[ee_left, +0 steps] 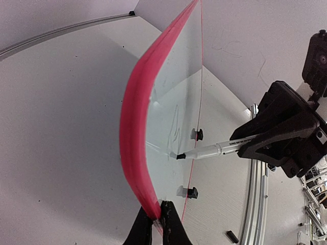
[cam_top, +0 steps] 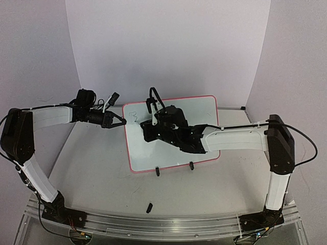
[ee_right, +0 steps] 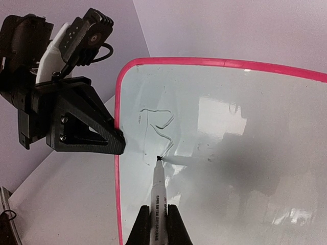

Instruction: Write a sentence on the whiteboard

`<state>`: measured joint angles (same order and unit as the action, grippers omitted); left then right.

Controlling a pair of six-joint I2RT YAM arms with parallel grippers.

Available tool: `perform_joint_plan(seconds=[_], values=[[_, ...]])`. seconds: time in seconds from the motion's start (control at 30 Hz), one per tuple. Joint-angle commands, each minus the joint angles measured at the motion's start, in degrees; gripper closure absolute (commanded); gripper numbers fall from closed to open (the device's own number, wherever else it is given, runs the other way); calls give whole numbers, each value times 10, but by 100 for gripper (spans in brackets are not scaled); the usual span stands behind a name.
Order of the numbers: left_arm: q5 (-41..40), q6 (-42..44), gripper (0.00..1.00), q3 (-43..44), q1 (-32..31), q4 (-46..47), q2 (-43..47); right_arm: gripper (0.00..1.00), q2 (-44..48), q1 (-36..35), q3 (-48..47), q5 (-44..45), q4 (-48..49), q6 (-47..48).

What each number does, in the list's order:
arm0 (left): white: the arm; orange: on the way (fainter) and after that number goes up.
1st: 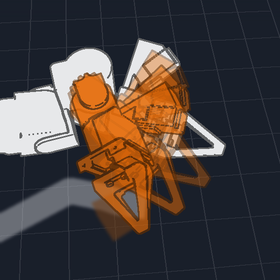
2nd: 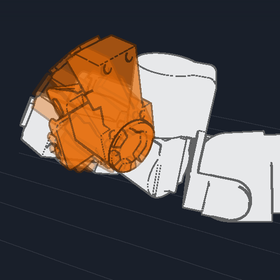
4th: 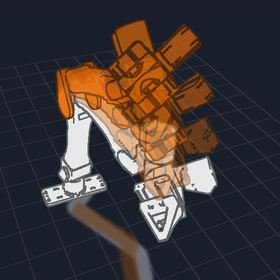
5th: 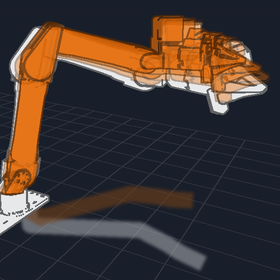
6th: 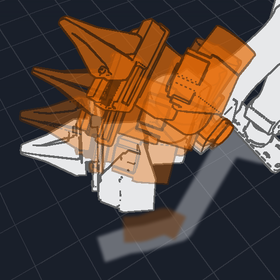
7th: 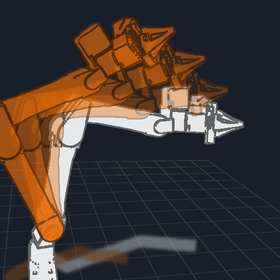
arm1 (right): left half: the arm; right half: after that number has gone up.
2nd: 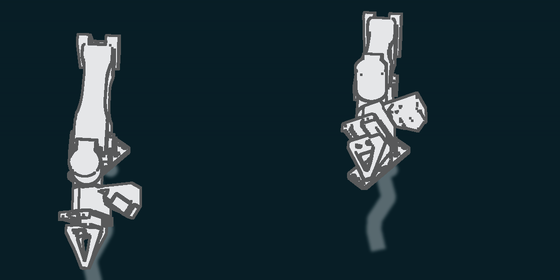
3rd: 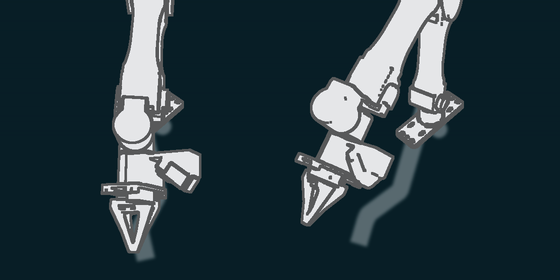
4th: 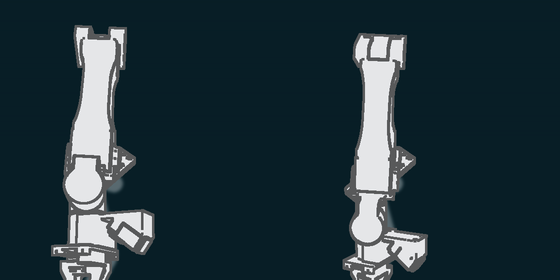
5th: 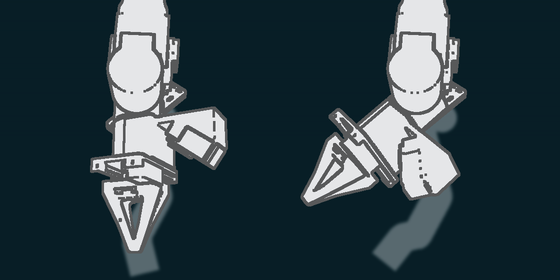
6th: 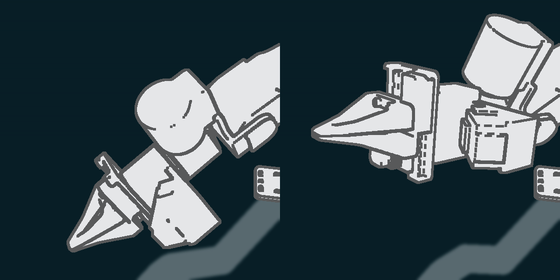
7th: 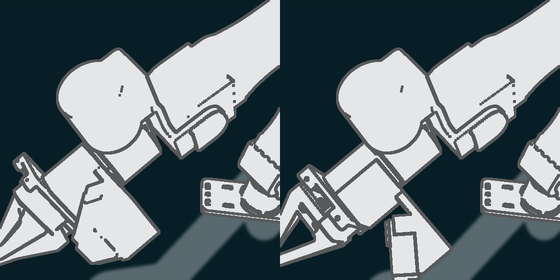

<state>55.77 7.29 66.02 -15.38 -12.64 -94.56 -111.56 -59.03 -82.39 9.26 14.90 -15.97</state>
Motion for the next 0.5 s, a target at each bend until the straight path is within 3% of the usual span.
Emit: perform_joint_plan(seconds=[0.0, 0.27, 0.47], values=[[-26, 55, 100, 14, -14, -10, 8, 100, -23, -1, -30, -4, -17, -3], [-26, 55, 100, 15, -13, -10, 8, 100, -27, -3, -41, -10, -18, -2], [-26, 55, 100, 14, -13, -11, 9, 100, 21, -12, -21, -25, 11, 14]])
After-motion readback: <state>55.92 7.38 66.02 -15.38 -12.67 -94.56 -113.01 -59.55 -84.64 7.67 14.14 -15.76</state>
